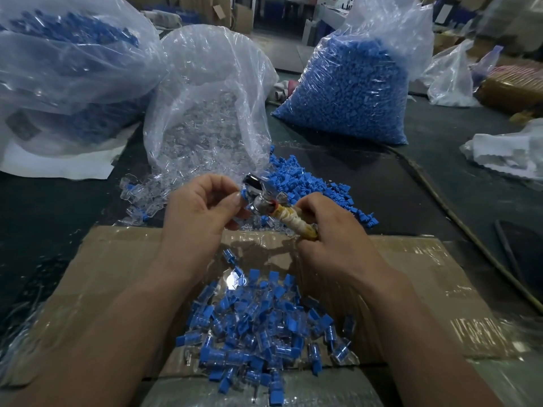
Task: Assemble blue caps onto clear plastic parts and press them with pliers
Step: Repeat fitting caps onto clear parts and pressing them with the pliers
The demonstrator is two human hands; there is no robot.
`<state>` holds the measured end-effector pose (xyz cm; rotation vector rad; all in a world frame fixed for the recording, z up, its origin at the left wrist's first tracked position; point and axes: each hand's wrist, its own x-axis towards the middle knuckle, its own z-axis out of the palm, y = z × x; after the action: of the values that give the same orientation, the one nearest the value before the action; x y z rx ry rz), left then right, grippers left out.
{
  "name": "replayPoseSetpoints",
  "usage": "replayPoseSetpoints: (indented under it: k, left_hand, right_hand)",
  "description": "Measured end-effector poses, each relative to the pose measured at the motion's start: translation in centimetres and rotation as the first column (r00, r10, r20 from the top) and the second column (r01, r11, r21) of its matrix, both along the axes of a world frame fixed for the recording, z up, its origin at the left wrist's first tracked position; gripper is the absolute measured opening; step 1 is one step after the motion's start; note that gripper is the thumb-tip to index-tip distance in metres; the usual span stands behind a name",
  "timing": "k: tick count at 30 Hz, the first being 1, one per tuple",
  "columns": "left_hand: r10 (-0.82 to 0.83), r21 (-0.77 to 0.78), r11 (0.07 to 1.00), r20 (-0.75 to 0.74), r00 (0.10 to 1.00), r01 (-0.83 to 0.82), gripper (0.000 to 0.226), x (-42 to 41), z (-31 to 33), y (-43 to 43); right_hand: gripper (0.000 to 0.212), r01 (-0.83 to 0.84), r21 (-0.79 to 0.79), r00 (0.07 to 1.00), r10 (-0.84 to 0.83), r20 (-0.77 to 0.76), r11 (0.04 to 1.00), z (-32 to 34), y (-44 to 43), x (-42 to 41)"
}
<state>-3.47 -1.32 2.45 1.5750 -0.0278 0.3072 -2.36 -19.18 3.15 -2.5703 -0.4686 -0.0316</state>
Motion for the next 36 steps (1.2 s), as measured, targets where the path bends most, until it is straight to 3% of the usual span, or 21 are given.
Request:
replayPoseSetpoints:
  k: [23, 28, 32, 36]
  left_hand:
    - [0.048, 0.068, 0.997, 0.017, 0.999, -0.049, 0.021, -0.67, 0.29, -0.88]
    - [0.059, 0.054, 0.997, 0.017, 0.998, -0.06, 0.02, -0.85, 0.53, -0.86]
    - [0.079, 0.063, 0.995, 0.004, 0.997, -0.079, 0.02, -0.59, 0.31, -0.78]
    - [0.127, 0.033, 0.991, -0.009, 0.992, -0.127, 0.02, -0.42, 0.18, -0.29]
  right_hand:
    - [0.02, 0.015, -0.028, 1.0, -0.016, -0.02, 0.999, 0.22, 0.55, -0.2]
    - [0.031, 0.02, -0.034, 0.999, -0.019, 0.032, 0.999, 0.1, 0.75, -0.36]
    - [0.019, 0.02, -0.012, 0.999, -0.02, 0.031, 1.0, -0.16, 0.8, -0.31]
    - [0.031, 0.03, -0.009, 1.0, -0.03, 0.009, 1.0, 0.0, 0.14, 0.08]
